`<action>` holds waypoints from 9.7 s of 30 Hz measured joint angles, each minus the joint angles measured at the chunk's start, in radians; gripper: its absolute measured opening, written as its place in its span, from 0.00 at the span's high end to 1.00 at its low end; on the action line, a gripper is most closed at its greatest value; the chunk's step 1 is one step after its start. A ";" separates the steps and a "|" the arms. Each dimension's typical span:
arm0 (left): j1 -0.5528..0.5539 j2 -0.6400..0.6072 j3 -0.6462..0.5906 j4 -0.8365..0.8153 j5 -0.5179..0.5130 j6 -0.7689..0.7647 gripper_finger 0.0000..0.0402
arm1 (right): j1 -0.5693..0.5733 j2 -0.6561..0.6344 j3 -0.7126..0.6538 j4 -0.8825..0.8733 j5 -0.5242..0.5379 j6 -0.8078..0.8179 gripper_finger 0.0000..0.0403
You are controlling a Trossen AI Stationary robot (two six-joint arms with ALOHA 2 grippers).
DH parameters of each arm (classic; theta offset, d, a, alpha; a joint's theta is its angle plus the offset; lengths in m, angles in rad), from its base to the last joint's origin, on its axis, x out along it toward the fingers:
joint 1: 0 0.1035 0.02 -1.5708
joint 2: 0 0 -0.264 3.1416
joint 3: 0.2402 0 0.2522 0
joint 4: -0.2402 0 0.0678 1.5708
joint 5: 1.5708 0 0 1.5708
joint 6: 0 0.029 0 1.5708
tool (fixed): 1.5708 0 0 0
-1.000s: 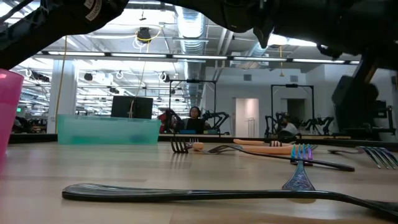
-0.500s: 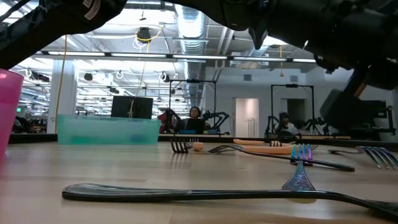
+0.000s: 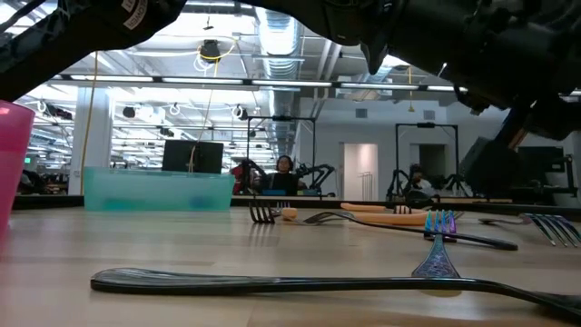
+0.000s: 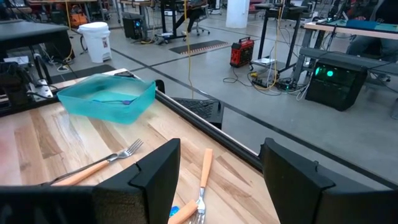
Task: Sort silverware by color (type)
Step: Put the black fork into the orange bin, then put the orange fork into the red bin
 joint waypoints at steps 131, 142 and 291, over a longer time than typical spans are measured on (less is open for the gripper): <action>0.296 -1.584 -0.755 -0.618 -0.456 1.270 1.00 | -0.001 0.000 0.000 0.000 0.001 0.000 0.40; 0.296 -1.734 -1.675 0.230 -0.287 1.108 1.00 | -0.001 0.000 0.000 0.000 0.001 0.000 0.40; 0.338 -0.622 -1.051 1.155 -0.016 1.095 0.90 | -0.001 0.000 0.000 -0.001 0.004 0.000 0.40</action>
